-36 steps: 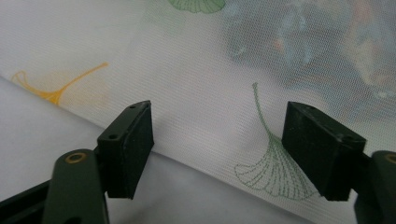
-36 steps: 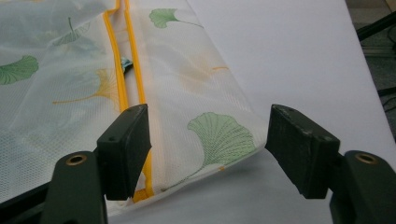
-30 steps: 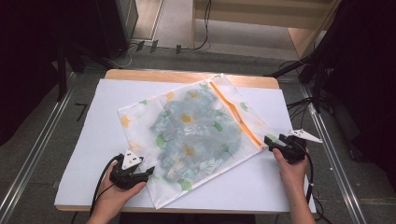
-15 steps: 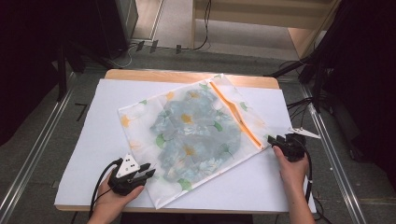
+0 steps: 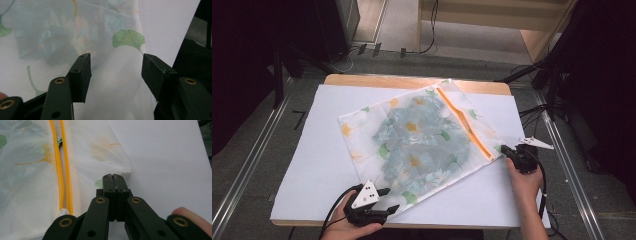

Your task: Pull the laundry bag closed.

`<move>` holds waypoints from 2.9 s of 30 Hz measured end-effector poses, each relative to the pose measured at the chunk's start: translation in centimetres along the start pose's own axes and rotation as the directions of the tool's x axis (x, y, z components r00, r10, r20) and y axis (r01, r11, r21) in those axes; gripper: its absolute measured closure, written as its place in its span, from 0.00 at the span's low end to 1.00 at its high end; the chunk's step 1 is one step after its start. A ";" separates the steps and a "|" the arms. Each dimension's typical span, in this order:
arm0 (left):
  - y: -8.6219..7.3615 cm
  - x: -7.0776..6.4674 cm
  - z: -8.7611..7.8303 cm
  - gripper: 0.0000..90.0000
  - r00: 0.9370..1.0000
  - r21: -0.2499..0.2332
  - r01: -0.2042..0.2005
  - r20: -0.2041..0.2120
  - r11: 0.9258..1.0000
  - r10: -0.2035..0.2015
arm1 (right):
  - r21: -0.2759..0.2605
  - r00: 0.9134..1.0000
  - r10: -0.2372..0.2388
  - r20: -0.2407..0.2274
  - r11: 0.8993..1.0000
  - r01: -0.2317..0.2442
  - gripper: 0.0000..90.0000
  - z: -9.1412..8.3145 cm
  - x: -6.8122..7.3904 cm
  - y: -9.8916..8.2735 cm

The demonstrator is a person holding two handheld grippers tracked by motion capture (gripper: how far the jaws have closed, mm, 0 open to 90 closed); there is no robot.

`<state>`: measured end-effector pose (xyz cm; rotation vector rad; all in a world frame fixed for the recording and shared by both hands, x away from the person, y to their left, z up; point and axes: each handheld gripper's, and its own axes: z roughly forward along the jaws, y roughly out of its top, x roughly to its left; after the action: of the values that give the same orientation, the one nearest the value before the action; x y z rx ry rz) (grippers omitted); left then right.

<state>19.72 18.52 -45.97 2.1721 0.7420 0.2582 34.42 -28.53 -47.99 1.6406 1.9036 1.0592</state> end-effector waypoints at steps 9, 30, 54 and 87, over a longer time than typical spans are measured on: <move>-0.5 -1.0 1.2 0.41 0.998 0.086 -0.062 -0.018 0.994 0.064 | 0.004 1.000 -0.008 0.008 1.000 0.007 1.00 0.0 0.1 0.0; -0.4 -0.9 1.2 1.00 0.991 0.079 -0.104 -0.079 0.992 0.110 | 0.004 1.000 -0.029 0.003 1.000 0.029 1.00 0.0 0.4 -0.2; -1.7 4.3 -2.4 1.00 0.983 0.019 0.039 -0.183 0.999 -0.035 | -0.009 0.989 -0.121 -0.082 0.993 0.121 1.00 -3.8 2.7 -3.1; -3.2 7.9 -4.9 1.00 0.951 -0.005 0.122 -0.285 0.992 -0.119 | -0.003 0.963 -0.187 -0.194 0.982 0.191 1.00 -8.0 7.8 -7.3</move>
<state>22.73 27.86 -45.66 2.1152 1.0359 0.5113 22.10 -23.40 -47.28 1.3725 2.1490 1.1617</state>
